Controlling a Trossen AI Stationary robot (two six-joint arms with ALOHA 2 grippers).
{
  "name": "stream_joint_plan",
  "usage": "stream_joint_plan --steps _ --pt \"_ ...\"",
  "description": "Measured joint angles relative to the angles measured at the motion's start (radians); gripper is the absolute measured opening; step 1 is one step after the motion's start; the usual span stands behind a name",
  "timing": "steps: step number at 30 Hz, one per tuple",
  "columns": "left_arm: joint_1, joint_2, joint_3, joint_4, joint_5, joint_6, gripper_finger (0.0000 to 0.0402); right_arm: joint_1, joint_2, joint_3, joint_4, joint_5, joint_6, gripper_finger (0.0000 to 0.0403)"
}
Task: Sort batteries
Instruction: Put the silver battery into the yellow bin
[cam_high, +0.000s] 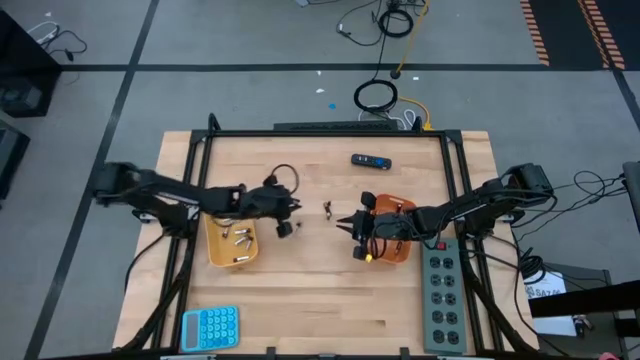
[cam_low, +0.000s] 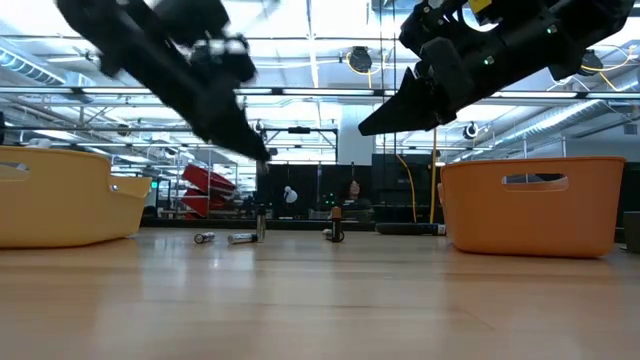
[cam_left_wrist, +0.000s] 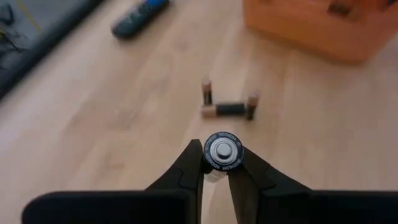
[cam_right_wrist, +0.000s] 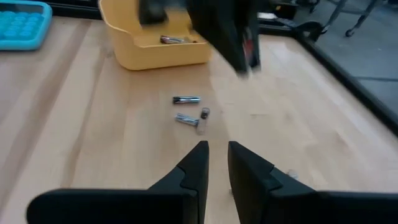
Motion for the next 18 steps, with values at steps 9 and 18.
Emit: stream_joint_plan --steps 9,18 --pt "-0.27 -0.314 -0.009 -0.434 -0.39 -0.266 0.005 -0.059 0.0 0.0 0.018 0.042 -0.083 0.0054" --pt "-0.532 -0.345 -0.118 -0.701 -0.584 -0.858 0.005 -0.124 0.0 0.0 0.138 -0.091 -0.139 0.0054"
